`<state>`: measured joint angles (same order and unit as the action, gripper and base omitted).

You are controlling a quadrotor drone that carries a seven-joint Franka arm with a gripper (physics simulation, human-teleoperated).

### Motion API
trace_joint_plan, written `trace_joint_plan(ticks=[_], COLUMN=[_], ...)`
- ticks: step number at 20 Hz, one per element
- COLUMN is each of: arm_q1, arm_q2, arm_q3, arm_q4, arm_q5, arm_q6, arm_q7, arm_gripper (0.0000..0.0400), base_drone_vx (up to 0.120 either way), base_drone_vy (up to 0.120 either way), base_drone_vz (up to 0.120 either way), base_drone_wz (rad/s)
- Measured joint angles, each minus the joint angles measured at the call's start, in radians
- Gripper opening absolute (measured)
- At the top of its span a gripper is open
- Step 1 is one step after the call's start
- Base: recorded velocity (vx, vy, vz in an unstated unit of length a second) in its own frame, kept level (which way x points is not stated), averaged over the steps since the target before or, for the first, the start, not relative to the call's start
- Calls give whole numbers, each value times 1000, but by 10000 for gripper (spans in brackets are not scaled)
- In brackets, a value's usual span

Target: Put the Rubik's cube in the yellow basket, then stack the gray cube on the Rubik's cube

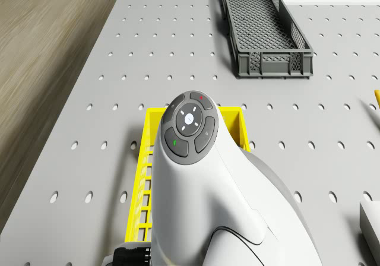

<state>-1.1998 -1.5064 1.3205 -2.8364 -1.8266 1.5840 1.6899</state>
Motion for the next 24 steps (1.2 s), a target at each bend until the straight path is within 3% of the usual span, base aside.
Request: trace_joint_plan(ticks=[4, 7, 24], arm_q1=[-1, -2, -27], arm_q2=[-4, -6, -13], arm_q3=[0, 1, -144], arm_q4=[0, 0, 43], arm_q5=[2, 3, -131], arm_q6=[4, 6, 70], arm_q7=[1, 1, 1], arm_gripper=[325, 325, 325], base_drone_vx=[120, 120, 0], base_drone_vy=[-30, -27, 0], base_drone_vz=[-120, 0, 0], base_drone_wz=[0, 0, 0])
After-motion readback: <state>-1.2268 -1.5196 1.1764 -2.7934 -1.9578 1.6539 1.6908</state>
